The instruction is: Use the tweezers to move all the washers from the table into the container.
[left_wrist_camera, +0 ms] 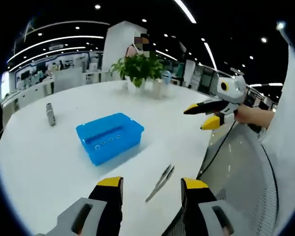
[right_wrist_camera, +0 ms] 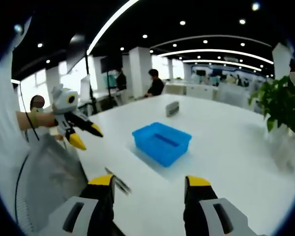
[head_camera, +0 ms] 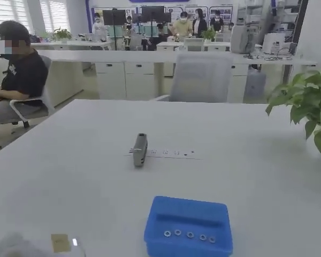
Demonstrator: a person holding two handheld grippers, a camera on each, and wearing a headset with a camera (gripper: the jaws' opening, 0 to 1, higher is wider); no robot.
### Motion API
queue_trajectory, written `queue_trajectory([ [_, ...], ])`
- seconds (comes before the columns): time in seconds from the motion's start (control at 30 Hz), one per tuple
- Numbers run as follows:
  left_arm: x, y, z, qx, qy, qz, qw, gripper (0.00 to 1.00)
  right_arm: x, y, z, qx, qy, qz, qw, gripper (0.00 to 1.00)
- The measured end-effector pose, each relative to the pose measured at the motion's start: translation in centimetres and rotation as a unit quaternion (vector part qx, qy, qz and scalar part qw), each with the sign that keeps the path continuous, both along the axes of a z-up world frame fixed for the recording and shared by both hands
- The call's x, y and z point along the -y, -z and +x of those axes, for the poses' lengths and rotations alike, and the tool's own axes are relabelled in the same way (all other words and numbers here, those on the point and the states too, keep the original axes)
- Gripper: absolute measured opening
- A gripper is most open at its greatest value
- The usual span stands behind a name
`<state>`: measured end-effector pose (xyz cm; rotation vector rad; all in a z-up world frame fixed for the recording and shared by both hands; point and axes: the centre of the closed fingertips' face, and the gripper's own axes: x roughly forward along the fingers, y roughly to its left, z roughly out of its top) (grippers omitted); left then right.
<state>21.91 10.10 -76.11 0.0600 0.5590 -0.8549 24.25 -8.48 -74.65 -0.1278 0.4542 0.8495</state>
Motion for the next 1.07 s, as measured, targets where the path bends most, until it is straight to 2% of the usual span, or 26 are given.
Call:
queue_trajectory([
  [0.1,-1.0,-1.2,0.3,0.033,-0.056,-0.040,0.9971,0.56,0.3,-0.9,0.6,0.018,0.019,0.019,0.9995,0.66],
  [0.13,-1.4,-1.5,0.5,0.042,-0.074,-0.052,0.9950,0.61,0.4,-1.2,0.8,0.021,0.024,0.029,0.9991,0.70],
  [0.17,-1.9,-1.9,0.8,0.053,-0.099,-0.069,0.9914,0.64,0.4,-1.5,0.9,0.027,0.029,0.045,0.9982,0.74],
  [0.2,-2.4,-2.2,1.1,0.057,-0.119,-0.081,0.9880,0.70,0.6,-1.9,1.1,0.031,0.037,0.057,0.9972,0.81],
  [0.27,-3.3,-3.3,1.7,0.082,-0.158,-0.108,0.9780,0.77,0.9,-2.4,1.4,0.041,0.049,0.075,0.9952,0.91],
  [0.3,-3.7,-4.1,2.1,0.102,-0.181,-0.125,0.9702,0.82,1.1,-2.8,1.6,0.051,0.054,0.085,0.9936,0.95],
  [0.33,-3.9,-4.6,2.2,0.114,-0.191,-0.134,0.9657,0.85,1.2,-3.0,1.6,0.056,0.056,0.087,0.9930,0.97],
  [0.37,-4.2,-5.3,2.4,0.133,-0.202,-0.142,0.9598,0.87,1.3,-3.2,1.7,0.064,0.058,0.089,0.9923,0.99],
  [0.43,-4.5,-5.8,2.6,0.156,-0.215,-0.139,0.9539,0.92,1.5,-3.5,1.5,0.075,0.060,0.089,0.9914,0.99],
  [0.47,-4.6,-6.0,2.7,0.162,-0.220,-0.139,0.9519,0.95,1.6,-3.7,1.4,0.079,0.063,0.089,0.9909,0.99],
  [0.5,-4.7,-6.3,2.8,0.175,-0.223,-0.138,0.9490,0.99,1.9,-4.0,1.6,0.094,0.069,0.090,0.9890,0.99],
  [0.53,-4.7,-6.5,2.8,0.191,-0.221,-0.136,0.9468,0.98,2.1,-4.2,1.7,0.104,0.076,0.091,0.9874,0.99],
  [0.6,-4.9,-6.7,2.8,0.196,-0.225,-0.136,0.9447,0.99,2.6,-4.4,2.2,0.119,0.092,0.093,0.9842,0.99],
  [0.63,-5.2,-7.0,2.9,0.204,-0.232,-0.141,0.9405,0.99,3.0,-4.2,2.4,0.115,0.103,0.085,0.9844,0.99],
  [0.67,-5.4,-7.1,3.0,0.207,-0.235,-0.144,0.9387,0.99,3.3,-4.2,2.5,0.116,0.108,0.083,0.9839,0.99],
  [0.8,-5.8,-6.6,3.2,0.193,-0.245,-0.145,0.9388,0.99,3.9,-4.2,2.8,0.116,0.121,0.089,0.9819,0.99],
  [1.07,-5.7,-6.0,3.2,0.191,-0.242,-0.122,0.9432,0.99,4.3,-3.9,3.0,0.111,0.131,0.082,0.9817,0.96],
])
